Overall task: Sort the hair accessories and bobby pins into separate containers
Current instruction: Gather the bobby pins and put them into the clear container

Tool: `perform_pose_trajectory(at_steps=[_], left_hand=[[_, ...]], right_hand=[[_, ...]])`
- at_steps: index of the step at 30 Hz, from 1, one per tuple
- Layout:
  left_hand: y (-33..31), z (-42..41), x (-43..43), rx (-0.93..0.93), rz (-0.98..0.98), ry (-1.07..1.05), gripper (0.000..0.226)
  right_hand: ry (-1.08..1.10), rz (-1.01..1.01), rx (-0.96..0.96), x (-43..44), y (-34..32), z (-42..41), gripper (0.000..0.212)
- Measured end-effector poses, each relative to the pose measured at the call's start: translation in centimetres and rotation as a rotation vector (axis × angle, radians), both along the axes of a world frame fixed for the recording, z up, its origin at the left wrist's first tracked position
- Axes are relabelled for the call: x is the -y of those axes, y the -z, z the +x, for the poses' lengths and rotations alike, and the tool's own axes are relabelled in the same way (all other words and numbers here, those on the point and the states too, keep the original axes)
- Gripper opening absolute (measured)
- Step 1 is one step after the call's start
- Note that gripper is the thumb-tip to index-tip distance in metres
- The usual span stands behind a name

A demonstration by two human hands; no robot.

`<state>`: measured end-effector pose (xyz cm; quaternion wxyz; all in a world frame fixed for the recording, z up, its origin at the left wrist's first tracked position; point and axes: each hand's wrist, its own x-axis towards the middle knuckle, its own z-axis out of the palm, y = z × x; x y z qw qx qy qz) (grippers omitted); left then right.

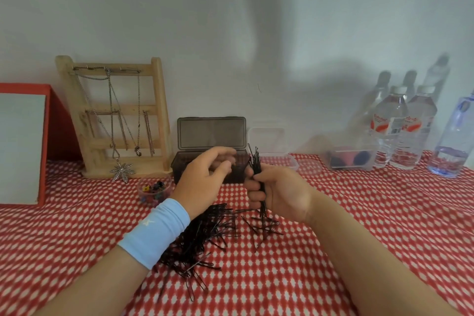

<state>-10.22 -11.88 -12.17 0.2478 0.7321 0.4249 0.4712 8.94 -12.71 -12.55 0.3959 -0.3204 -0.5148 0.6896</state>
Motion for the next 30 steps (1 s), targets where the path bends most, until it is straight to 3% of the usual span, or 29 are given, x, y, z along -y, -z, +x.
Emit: perform_pose_trajectory(at_steps=[4,7,10,16,21,24,26,30], left_hand=[[-0.8,0.3,0.5,0.011,-0.064,0.182,0.038],[-0.6,0.7,0.4,-0.01,-0.026,0.083,0.033],[-0.5,0.8,0.4,0.102,-0.16,0.093,0.022],[-1.0,0.0,-0.1,-0.011,-0.136,-0.06,0.01],[-1.6,-1.4,-0.2,-0.52,-0.181,0.053,0.008],[-1.6,-0.4,0.2,-0.293,-0.112,0.042,0.042],[-1.8,0.4,0.4,-0.157,-0.123,0.13,0.048],[-1.2,0.8,0.8,-0.287,-0.063,0.197,0.041]], right_hand=[[-0.097,0.053,-0.036,0.5,-0.2,-0.3,0.02],[-0.077,0.06,-0.048,0.4,-0.4,-0.2,0.021],[-0.035,0.076,0.037,0.3,-0.2,0.0,0.022],[0.033,0.061,0.165,0.1,0.0,0.2,0.02],[0.072,-0.002,0.058,-0.2,-0.2,0.6,0.023],[-0.044,0.017,0.091,0.2,-0.1,0.4,0.02],[-0.12,0.027,0.111,0.5,0.1,0.1,0.019],[-0.11,0.058,0.098,0.7,0.1,-0.3,0.018]])
